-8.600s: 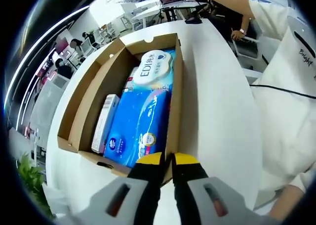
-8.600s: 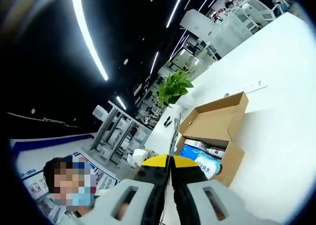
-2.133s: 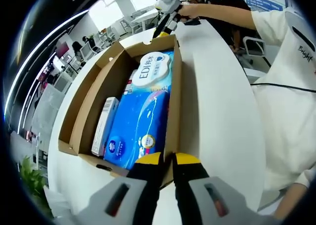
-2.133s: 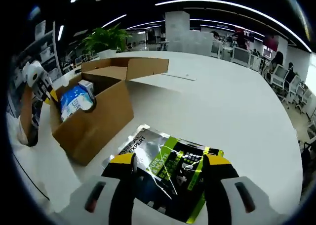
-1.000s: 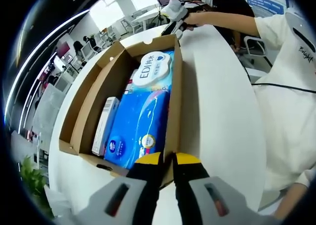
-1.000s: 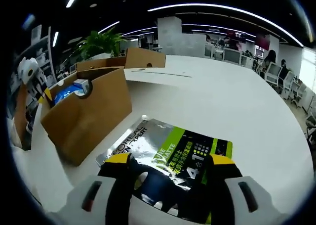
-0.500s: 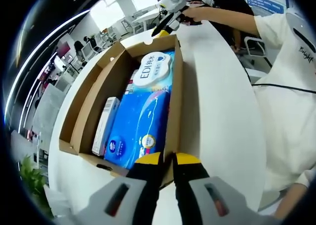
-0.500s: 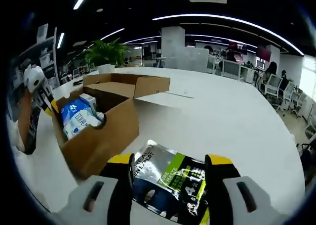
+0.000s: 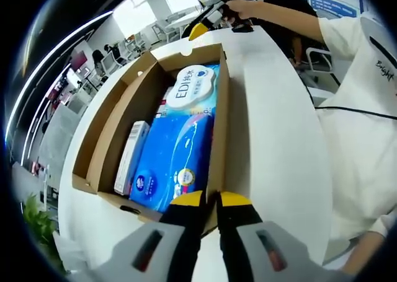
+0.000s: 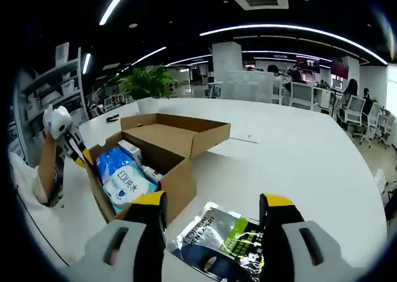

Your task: Operate the shoe box by opening the lid, removing the specified soft item, and placing it in the target area until the item is outside and the box remains undamaged.

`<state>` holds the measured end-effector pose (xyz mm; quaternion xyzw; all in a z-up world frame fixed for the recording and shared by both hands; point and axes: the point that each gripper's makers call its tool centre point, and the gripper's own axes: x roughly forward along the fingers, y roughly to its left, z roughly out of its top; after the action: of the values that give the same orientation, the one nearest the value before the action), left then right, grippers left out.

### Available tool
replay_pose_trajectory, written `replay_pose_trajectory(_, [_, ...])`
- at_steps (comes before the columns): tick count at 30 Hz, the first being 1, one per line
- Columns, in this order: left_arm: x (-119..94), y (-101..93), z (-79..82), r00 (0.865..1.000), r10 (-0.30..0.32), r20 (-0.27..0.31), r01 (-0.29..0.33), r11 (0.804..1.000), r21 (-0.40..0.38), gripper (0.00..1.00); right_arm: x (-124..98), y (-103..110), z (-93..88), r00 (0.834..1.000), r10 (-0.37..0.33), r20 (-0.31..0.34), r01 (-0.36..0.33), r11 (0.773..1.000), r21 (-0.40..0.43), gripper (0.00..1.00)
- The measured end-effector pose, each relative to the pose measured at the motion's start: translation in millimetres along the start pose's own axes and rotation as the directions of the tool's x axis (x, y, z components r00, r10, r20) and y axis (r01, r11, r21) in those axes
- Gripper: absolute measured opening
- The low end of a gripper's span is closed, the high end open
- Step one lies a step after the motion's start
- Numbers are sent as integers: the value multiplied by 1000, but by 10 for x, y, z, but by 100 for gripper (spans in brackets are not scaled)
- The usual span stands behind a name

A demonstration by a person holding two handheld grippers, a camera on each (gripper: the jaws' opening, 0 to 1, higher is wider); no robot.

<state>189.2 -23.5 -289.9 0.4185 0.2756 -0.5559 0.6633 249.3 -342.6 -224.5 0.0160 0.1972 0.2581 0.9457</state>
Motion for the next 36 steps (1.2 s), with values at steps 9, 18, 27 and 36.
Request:
replay_pose_trajectory(9, [26,-44,-21,989,-125,-78,127,992,21,3,-37,134,186,999,38,24,-38,999,-16,60])
replay_pose_trajectory(18, [25,-69,-30,985,-145,-91,149,988,45,2,-25,321,314,994,106,5,-106,994,10,46])
replay_pose_trajectory(27, [62,-77,-42,982,-166,-87,170,984,47,2,90,624,360,985,168,-39,-171,981,-87,61])
replay_pose_trajectory(36, [62,-74,-32,983,-163,-82,166,985,36,2,175,901,340,959,254,-130,-281,915,-289,55])
